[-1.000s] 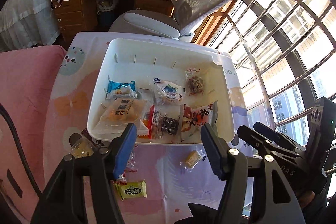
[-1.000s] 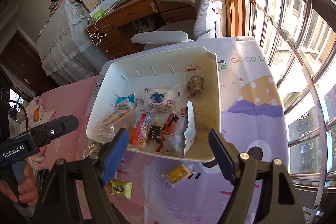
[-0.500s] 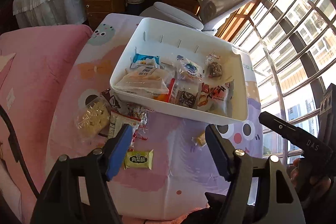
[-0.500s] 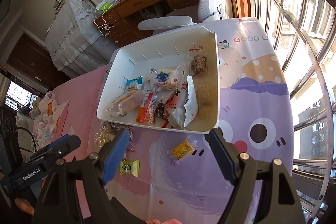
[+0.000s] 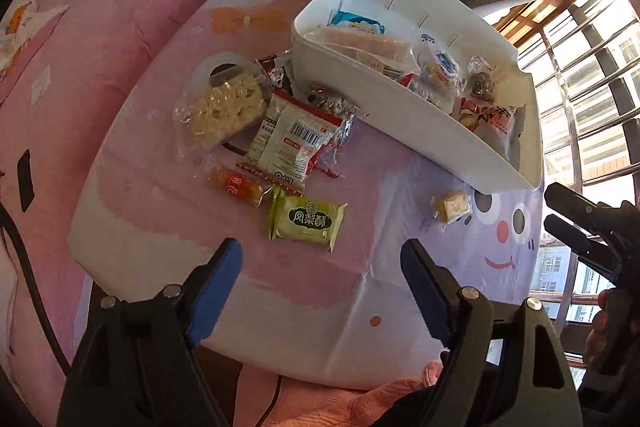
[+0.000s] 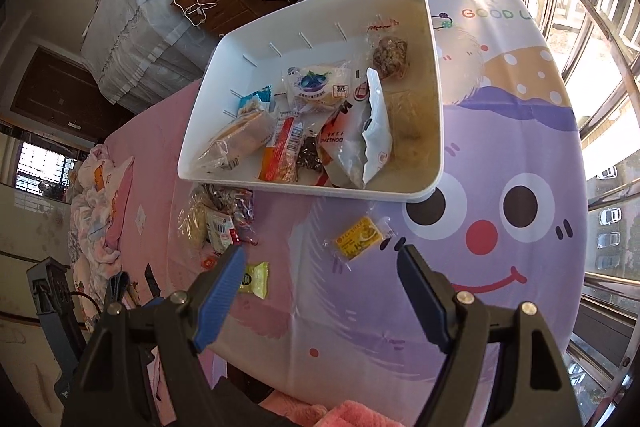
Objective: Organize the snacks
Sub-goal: 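Move the left gripper to the green pineapple-cake pack while right approaches the yellow pack, then grasp the green pineapple-cake pack with left gripper while right grasps the yellow pack, then carry both packs over the basket and open both grippers to drop them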
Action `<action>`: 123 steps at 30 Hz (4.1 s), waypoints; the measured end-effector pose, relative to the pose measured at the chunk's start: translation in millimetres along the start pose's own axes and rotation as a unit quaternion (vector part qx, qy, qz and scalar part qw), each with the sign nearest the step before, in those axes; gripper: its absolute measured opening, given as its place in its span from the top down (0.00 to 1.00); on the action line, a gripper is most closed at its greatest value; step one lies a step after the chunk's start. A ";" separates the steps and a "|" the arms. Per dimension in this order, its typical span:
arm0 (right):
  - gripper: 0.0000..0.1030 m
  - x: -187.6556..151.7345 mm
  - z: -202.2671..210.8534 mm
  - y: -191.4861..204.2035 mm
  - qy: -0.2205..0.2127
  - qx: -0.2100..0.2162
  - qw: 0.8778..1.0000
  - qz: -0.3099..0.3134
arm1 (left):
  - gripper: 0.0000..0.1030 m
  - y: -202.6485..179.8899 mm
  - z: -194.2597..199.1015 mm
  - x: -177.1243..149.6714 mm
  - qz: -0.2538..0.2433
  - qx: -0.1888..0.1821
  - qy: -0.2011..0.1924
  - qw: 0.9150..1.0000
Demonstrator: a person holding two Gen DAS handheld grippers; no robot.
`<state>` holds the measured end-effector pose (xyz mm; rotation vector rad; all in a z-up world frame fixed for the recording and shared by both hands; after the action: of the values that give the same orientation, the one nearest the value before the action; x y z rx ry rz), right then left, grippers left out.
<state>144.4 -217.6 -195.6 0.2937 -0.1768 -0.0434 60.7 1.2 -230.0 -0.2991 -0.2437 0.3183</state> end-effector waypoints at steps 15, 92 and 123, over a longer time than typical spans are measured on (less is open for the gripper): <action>0.23 -4.7 -73.4 -15.1 0.120 -0.052 0.988 -0.080 | 0.22 28.9 -74.7 0.8 0.023 0.000 0.102 0.995; 0.75 12.9 15.0 30.9 -0.072 -0.013 0.996 0.055 | 0.51 -92.2 16.8 66.8 -0.151 -0.002 -0.015 0.988; 0.55 53.4 29.8 -28.5 -0.134 -0.078 0.988 -0.001 | 0.31 -140.0 -8.2 110.2 -0.191 -0.108 -0.057 0.974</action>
<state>191.0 -257.0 -166.9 0.1313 -0.4389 -0.0990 202.3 -90.1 -171.5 -0.4410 -0.4422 -0.0728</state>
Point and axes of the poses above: each gripper's, at about its wrist camera, not at the fingertips, and z roughly against the way its jaws point, y to its left, x to its top, the point moved 5 cm from there along -z, roughly the way its jaws point, and after that the axes turned 7 degrees about -x, right-handed, at the moved point
